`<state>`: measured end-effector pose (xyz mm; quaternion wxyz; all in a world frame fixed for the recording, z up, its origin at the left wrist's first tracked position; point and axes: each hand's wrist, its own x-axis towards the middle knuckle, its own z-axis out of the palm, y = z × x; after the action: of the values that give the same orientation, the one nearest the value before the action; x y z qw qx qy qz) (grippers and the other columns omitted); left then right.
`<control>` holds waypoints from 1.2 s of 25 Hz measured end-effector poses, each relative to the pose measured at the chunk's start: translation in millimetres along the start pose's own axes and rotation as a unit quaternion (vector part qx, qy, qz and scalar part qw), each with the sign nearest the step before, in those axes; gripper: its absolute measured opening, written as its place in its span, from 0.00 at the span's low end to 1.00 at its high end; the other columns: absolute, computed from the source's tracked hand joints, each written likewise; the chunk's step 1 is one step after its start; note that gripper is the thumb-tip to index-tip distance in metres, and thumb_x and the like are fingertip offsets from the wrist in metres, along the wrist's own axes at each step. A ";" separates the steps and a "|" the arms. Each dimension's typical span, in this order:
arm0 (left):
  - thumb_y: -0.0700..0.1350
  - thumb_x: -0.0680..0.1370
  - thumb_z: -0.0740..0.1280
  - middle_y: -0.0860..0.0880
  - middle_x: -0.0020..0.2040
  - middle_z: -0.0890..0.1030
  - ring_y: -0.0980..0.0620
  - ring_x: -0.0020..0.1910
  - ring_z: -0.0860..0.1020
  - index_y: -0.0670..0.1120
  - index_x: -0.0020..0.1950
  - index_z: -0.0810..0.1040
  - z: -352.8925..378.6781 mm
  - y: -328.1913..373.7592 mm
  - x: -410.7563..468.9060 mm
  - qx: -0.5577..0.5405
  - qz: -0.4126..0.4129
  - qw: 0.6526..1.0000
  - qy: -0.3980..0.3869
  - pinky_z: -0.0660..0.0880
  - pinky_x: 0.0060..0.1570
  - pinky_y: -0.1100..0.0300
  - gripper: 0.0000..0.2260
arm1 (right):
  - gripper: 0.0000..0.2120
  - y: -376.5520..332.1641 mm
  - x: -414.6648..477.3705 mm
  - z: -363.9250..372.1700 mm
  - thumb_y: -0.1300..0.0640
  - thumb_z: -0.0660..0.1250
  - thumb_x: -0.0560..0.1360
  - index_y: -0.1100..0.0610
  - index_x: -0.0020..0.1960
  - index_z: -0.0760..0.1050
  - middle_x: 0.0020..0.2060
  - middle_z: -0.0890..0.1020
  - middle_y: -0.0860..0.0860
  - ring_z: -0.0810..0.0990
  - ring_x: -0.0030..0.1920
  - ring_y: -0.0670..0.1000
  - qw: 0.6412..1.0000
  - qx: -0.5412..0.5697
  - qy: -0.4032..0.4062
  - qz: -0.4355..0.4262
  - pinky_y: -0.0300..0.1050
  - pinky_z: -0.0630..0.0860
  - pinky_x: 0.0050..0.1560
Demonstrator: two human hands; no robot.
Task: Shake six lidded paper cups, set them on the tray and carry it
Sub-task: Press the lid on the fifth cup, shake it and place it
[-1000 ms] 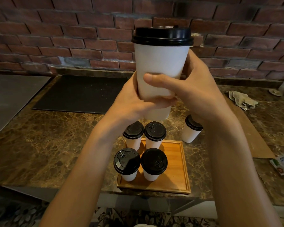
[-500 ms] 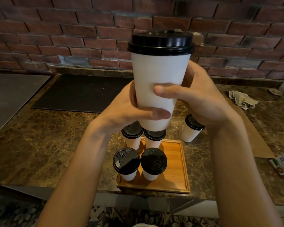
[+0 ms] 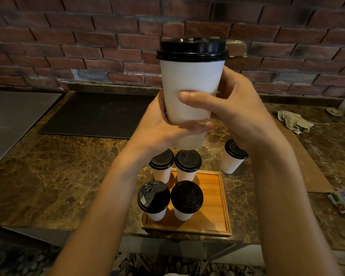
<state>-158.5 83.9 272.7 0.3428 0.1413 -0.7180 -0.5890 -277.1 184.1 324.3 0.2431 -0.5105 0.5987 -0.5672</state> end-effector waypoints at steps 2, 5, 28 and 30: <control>0.44 0.65 0.78 0.54 0.57 0.78 0.61 0.55 0.78 0.50 0.66 0.67 2.1 -1.2 0.5 0.023 0.016 0.999 0.029 0.76 0.46 0.71 0.33 | 0.31 1.1 0.1 3.8 0.51 0.78 0.67 0.53 0.67 0.72 0.58 0.80 0.48 0.79 0.58 0.45 1.000 -0.015 0.027 0.004 0.49 0.81 0.56; 0.44 0.65 0.78 0.56 0.57 0.78 0.64 0.54 0.78 0.50 0.66 0.67 8.7 -4.3 2.5 0.044 0.032 0.996 0.066 0.76 0.45 0.71 0.34 | 0.33 4.6 -0.2 14.3 0.50 0.79 0.66 0.54 0.67 0.70 0.58 0.79 0.49 0.79 0.56 0.46 0.996 -0.023 0.081 0.008 0.48 0.81 0.55; 0.47 0.63 0.77 0.60 0.53 0.81 0.59 0.54 0.79 0.56 0.63 0.69 -10.2 3.9 0.4 0.005 -0.014 0.996 -0.088 0.76 0.46 0.69 0.31 | 0.28 10.1 -0.8 3.6 0.54 0.77 0.65 0.53 0.64 0.72 0.54 0.81 0.48 0.81 0.55 0.45 0.997 0.067 0.019 -0.028 0.40 0.79 0.49; 0.48 0.62 0.76 0.59 0.54 0.81 0.58 0.55 0.79 0.54 0.64 0.69 -10.9 2.7 -0.3 -0.003 -0.016 0.995 -0.095 0.77 0.47 0.67 0.32 | 0.28 12.9 -1.5 2.7 0.55 0.76 0.66 0.53 0.64 0.72 0.55 0.81 0.48 0.81 0.56 0.47 0.997 0.076 0.005 -0.025 0.42 0.80 0.50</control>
<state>-150.5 76.6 275.9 0.2638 0.0950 -0.7435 -0.6071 -278.6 182.1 311.2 0.2639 -0.5030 0.5420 -0.6193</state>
